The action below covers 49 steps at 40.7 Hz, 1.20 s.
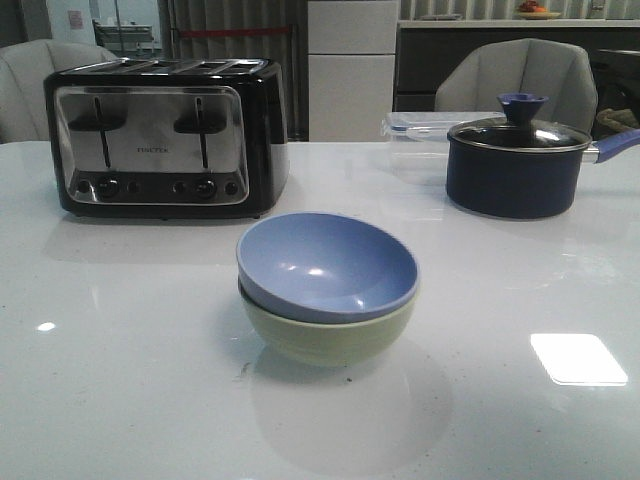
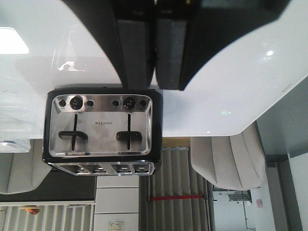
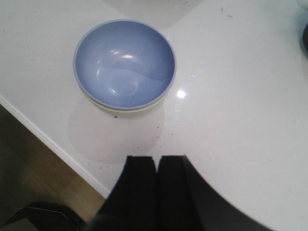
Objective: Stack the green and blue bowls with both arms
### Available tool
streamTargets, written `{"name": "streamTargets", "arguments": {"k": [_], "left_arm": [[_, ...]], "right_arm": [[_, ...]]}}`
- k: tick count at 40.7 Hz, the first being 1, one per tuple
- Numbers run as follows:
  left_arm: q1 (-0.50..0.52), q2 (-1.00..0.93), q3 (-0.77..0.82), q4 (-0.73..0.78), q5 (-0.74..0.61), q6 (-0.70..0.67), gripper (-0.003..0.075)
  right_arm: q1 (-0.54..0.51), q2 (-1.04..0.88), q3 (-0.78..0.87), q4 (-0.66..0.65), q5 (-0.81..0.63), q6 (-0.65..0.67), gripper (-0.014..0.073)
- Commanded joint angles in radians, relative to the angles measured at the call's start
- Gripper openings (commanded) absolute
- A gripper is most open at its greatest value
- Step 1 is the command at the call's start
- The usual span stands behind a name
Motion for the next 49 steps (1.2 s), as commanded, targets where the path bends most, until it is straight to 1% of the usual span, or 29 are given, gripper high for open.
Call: {"name": "streamTargets", "arguments": {"k": [1,4,6,13,17,21,28,44,46,49], "left_arm": [[-0.008,-0.021,0.004,-0.01,-0.084,-0.009,0.0093],[-0.008,-0.021,0.004,-0.01,-0.084,-0.009,0.0093],[-0.008,-0.021,0.004,-0.01,-0.084,-0.009,0.0093],[-0.008,-0.021,0.004,-0.01,-0.084,-0.009,0.0093],[-0.008,-0.021,0.004,-0.01,-0.084,-0.009,0.0093],[-0.008,-0.021,0.004,-0.01,-0.084,-0.009,0.0093],[-0.008,-0.021,0.004,-0.01,-0.084,-0.009,0.0093],[-0.008,-0.021,0.004,-0.01,-0.084,-0.009,0.0093],[-0.008,-0.021,0.004,-0.01,-0.084,-0.009,0.0093],[-0.008,-0.021,0.004,-0.01,-0.084,-0.009,0.0093]], "right_arm": [[-0.031,-0.041,-0.007,-0.024,-0.086,-0.011,0.0057],[-0.093,-0.114,0.041,-0.028,-0.133,-0.011,0.0057],[-0.156,-0.176,0.089,-0.028,-0.182,-0.011,0.0057],[-0.337,-0.431,0.32,-0.028,-0.415,-0.011,0.0057],[-0.409,-0.572,0.45,-0.028,-0.532,-0.01,0.0057],[-0.465,-0.699,0.559,-0.025,-0.588,-0.01,0.0057],[-0.503,-0.812,0.643,-0.024,-0.596,-0.01,0.0057],[-0.504,-0.808,0.642,-0.023,-0.59,-0.007,0.0057],[-0.503,-0.808,0.642,-0.023,-0.593,0.024,0.0057],[-0.503,-0.808,0.642,-0.063,-0.628,0.122,0.0057]]}}
